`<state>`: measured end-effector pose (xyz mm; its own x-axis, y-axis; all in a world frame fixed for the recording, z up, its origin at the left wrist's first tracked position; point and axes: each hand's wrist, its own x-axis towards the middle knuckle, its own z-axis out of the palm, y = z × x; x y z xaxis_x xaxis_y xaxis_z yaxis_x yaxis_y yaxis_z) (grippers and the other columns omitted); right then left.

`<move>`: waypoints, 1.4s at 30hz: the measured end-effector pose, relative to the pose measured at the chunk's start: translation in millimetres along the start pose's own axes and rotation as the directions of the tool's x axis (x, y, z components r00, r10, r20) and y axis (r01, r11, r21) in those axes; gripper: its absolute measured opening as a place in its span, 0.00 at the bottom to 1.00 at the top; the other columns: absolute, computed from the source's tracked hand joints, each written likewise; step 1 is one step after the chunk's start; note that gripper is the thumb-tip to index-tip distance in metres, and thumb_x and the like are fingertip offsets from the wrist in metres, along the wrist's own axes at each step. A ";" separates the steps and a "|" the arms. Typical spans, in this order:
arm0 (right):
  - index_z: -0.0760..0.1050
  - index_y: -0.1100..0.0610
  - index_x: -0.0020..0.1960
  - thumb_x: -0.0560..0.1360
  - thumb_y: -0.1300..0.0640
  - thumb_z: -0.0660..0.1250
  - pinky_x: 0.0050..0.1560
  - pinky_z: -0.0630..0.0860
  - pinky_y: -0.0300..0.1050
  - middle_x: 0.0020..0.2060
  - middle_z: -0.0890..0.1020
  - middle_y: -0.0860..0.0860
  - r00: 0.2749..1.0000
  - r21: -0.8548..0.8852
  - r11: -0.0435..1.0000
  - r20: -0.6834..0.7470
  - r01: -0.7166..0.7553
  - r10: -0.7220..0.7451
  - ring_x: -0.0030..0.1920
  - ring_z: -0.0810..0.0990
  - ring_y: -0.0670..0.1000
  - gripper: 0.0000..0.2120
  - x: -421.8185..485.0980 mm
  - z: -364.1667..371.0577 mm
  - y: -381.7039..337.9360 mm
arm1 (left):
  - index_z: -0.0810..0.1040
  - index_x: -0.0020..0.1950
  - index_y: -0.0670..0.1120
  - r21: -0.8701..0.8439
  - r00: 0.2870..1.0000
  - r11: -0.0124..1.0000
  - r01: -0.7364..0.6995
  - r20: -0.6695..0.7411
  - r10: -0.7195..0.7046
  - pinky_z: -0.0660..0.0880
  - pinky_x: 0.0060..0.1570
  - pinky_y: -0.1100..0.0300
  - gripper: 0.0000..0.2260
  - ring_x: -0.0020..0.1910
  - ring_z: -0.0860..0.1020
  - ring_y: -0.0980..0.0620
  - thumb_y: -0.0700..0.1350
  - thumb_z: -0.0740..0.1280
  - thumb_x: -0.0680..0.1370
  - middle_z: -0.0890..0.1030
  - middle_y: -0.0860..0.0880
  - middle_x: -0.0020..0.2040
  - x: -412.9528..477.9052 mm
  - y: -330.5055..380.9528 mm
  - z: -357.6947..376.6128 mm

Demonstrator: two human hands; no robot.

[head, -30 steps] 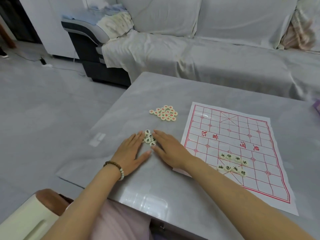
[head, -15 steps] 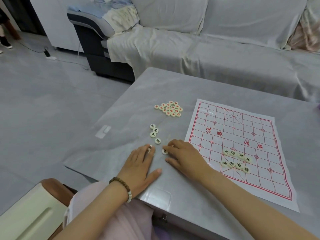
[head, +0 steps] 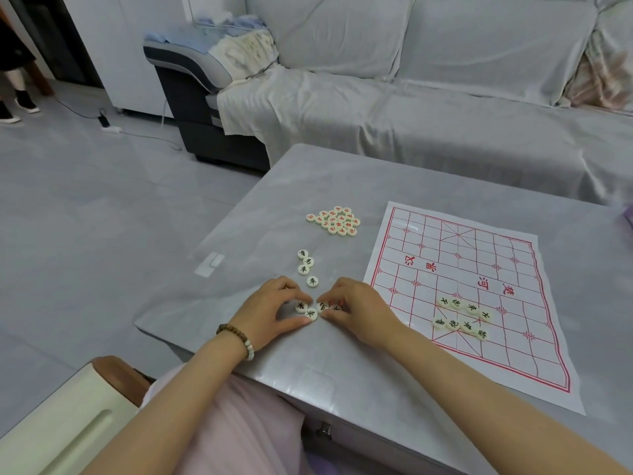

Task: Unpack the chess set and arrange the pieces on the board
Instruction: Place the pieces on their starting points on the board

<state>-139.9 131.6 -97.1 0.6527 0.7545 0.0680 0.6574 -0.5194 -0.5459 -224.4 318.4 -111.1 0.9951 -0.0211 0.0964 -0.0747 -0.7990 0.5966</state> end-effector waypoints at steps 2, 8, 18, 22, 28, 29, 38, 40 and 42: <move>0.80 0.52 0.55 0.74 0.53 0.69 0.41 0.68 0.34 0.45 0.78 0.49 1.000 0.003 1.000 -0.030 0.005 -0.005 0.40 0.71 0.42 0.11 -3.3 -4.5 2.4 | 0.79 0.56 0.58 -0.001 1.000 1.000 0.008 0.013 -0.008 0.68 0.52 0.69 0.12 0.51 0.70 0.61 0.53 0.70 0.72 0.72 0.59 0.49 -0.1 0.6 0.1; 0.81 0.51 0.54 0.73 0.55 0.70 0.40 0.68 0.29 0.42 0.77 0.45 0.988 0.151 0.987 -0.139 -0.047 0.068 0.37 0.73 0.40 0.10 -23.9 -31.1 16.4 | 0.81 0.52 0.56 -0.034 0.998 0.999 0.038 0.044 -0.036 0.70 0.46 0.70 0.09 0.45 0.73 0.61 0.50 0.71 0.72 0.73 0.57 0.43 5.5 8.7 5.1; 0.80 0.48 0.53 0.73 0.53 0.70 0.39 0.71 0.28 0.42 0.78 0.42 0.908 0.191 0.947 -0.285 -0.259 0.306 0.39 0.75 0.42 0.10 -88.3 -90.9 87.0 | 0.80 0.56 0.50 -0.123 0.997 0.990 -0.068 -0.050 0.062 0.74 0.45 0.68 0.12 0.42 0.74 0.58 0.50 0.69 0.73 0.74 0.55 0.46 84.7 115.6 30.1; 0.80 0.50 0.53 0.72 0.55 0.70 0.38 0.70 0.30 0.41 0.79 0.44 0.853 0.179 0.920 -0.345 -0.350 0.392 0.39 0.76 0.43 0.09 -115.9 -118.2 123.6 | 0.79 0.58 0.48 -0.066 0.997 0.997 -0.047 0.059 0.051 0.74 0.46 0.67 0.14 0.43 0.74 0.56 0.49 0.69 0.74 0.76 0.51 0.49 114.3 134.6 61.4; 0.81 0.49 0.53 0.73 0.54 0.71 0.41 0.68 0.29 0.45 0.80 0.45 0.815 0.158 0.868 -0.301 -0.470 0.496 0.42 0.75 0.42 0.09 -144.8 -117.0 171.6 | 0.78 0.59 0.49 0.005 0.995 0.998 0.070 0.076 -0.070 0.73 0.53 0.64 0.14 0.44 0.72 0.56 0.51 0.68 0.74 0.75 0.53 0.49 128.1 134.0 94.3; 0.81 0.49 0.54 0.72 0.53 0.71 0.43 0.67 0.30 0.45 0.79 0.44 0.820 0.159 0.865 -0.275 -0.477 0.503 0.43 0.75 0.42 0.10 -146.3 -115.0 175.6 | 0.78 0.59 0.49 0.002 0.995 0.997 0.076 0.071 -0.076 0.73 0.54 0.63 0.15 0.44 0.72 0.57 0.51 0.69 0.74 0.74 0.53 0.48 127.9 133.7 95.8; 0.78 0.47 0.54 0.72 0.52 0.71 0.43 0.65 0.28 0.47 0.78 0.43 0.828 0.132 0.907 -0.373 -0.399 0.419 0.44 0.73 0.39 0.12 -122.9 -116.2 145.7 | 0.70 0.66 0.51 -0.020 0.999 0.999 0.025 0.033 -0.025 0.71 0.57 0.60 0.20 0.55 0.72 0.55 0.55 0.63 0.76 0.73 0.51 0.61 112.4 113.3 67.3; 0.77 0.47 0.53 0.72 0.51 0.71 0.44 0.66 0.28 0.48 0.77 0.42 0.853 0.161 0.923 -0.351 -0.350 0.385 0.45 0.73 0.38 0.11 -102.1 -110.1 125.4 | 0.70 0.67 0.51 0.074 1.000 0.997 0.010 0.003 -0.011 0.68 0.62 0.57 0.20 0.62 0.70 0.52 0.56 0.61 0.76 0.72 0.51 0.64 106.2 93.9 52.7; 0.77 0.46 0.53 0.72 0.51 0.70 0.44 0.67 0.29 0.49 0.77 0.41 0.890 0.190 0.939 -0.309 -0.286 0.334 0.45 0.73 0.38 0.10 -79.6 -98.3 103.9 | 0.69 0.68 0.50 0.124 0.999 0.992 0.037 -0.017 -0.035 0.64 0.65 0.56 0.22 0.66 0.66 0.51 0.57 0.60 0.76 0.70 0.50 0.67 98.5 70.3 38.1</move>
<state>-86.5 -21.9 -77.2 0.9172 0.3745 0.1363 0.3590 -0.6279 -0.6905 -129.2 237.2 -90.1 0.9959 0.0177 0.0891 -0.0290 -0.8675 0.4965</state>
